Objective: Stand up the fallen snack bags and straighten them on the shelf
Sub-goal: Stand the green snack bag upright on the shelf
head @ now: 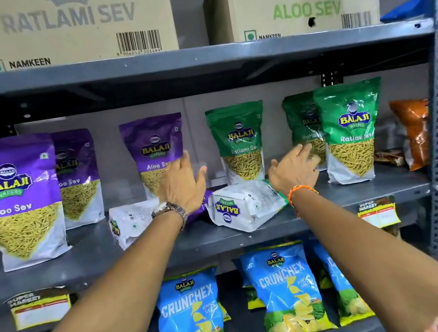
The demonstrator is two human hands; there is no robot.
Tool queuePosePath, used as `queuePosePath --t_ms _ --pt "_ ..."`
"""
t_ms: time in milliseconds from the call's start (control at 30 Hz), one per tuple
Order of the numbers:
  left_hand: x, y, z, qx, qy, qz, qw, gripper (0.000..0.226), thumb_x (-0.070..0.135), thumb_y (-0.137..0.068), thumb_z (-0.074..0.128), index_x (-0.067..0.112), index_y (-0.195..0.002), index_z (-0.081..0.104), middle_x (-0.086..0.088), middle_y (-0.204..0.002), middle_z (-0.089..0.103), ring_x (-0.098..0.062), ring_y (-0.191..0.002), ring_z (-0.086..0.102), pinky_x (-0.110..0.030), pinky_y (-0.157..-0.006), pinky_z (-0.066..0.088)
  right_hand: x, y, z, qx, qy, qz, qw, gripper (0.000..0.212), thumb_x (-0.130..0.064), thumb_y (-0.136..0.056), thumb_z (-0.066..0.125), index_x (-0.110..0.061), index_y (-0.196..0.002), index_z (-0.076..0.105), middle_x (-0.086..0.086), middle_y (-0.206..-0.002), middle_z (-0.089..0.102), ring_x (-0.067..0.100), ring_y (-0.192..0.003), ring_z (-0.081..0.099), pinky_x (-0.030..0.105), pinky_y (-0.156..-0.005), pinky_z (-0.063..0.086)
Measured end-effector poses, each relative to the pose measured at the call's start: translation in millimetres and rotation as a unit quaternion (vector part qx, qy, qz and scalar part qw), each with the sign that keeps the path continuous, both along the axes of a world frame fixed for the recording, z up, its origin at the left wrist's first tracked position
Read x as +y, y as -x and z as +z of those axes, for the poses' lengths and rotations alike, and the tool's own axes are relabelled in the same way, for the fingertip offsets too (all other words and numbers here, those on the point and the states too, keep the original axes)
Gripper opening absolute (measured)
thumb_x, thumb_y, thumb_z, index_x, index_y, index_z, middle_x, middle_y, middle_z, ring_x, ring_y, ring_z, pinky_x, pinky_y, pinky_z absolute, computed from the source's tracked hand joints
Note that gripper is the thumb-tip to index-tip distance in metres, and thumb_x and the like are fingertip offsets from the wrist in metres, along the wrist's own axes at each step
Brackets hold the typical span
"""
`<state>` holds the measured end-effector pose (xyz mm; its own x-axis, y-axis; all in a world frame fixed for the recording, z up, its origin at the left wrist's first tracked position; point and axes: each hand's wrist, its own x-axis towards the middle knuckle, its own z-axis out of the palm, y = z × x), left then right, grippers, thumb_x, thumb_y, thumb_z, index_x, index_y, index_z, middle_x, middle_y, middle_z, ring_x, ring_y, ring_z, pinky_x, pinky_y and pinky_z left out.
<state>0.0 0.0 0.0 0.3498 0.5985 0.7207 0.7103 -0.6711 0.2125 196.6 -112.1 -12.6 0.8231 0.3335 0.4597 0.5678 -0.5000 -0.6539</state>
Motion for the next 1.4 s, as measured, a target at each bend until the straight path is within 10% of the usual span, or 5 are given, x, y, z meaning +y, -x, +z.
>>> queuePosePath --t_ms 133,433,867,1100,1400 --pt "-1.2 -20.3 -6.7 0.027 0.18 -0.022 0.983 0.064 0.053 -0.099 0.037 0.002 -0.071 0.063 -0.027 -0.09 0.068 -0.044 -0.099 0.069 -0.037 -0.077 0.051 3.4 -11.2 -7.6 0.162 0.043 0.045 0.985 0.085 -0.05 -0.095 0.049 0.009 -0.151 0.025 0.026 -0.155 0.037 0.043 -0.143 0.039 0.047 -0.115 0.035" --pt "1.4 -42.9 -17.8 0.068 0.33 -0.023 0.941 0.096 0.079 -0.087 0.032 0.006 -0.146 0.053 -0.022 -0.154 0.051 -0.039 -0.136 0.055 -0.039 -0.108 0.047 11.1 -31.0 -14.7 0.358 -0.101 0.08 0.925 0.087 -0.033 -0.073 0.083 -0.001 -0.136 0.032 0.022 -0.141 0.047 0.036 -0.123 0.054 0.046 -0.089 0.058" --pt "-6.4 -51.9 -30.7 -0.188 0.511 -0.224 0.808 0.069 0.049 -0.043 0.094 0.003 -0.086 0.066 -0.015 -0.085 0.074 -0.028 -0.077 0.066 -0.06 -0.089 0.058 30.5 -69.8 24.7 0.336 -0.378 0.313 0.804 0.101 0.03 -0.072 0.063 -0.024 -0.147 0.023 0.021 -0.135 0.052 0.034 -0.114 0.062 0.051 -0.097 0.055" --pt "0.4 -96.0 -44.5 -0.205 0.386 -0.179 0.881 0.057 0.044 -0.051 0.095 0.017 -0.098 0.077 -0.007 -0.104 0.082 -0.025 -0.1 0.077 -0.046 -0.093 0.06 42.5 -94.8 46.2 0.285 -0.385 0.406 0.778 0.105 0.033 -0.074 0.058 -0.034 -0.148 0.025 0.018 -0.112 0.066 0.022 -0.085 0.069 0.028 -0.061 0.06" --pt "-19.4 -109.1 -57.8 -0.214 0.327 -0.087 0.916 0.065 0.032 -0.063 0.089 0.015 -0.116 0.055 -0.009 -0.117 0.066 -0.029 -0.108 0.066 -0.04 -0.094 0.055 26.8 -125.7 6.0 0.297 -0.284 0.484 0.773 0.072 0.01 -0.075 0.076 -0.018 -0.135 0.048 0.012 -0.115 0.076 0.033 -0.113 0.069 0.037 -0.089 0.058"
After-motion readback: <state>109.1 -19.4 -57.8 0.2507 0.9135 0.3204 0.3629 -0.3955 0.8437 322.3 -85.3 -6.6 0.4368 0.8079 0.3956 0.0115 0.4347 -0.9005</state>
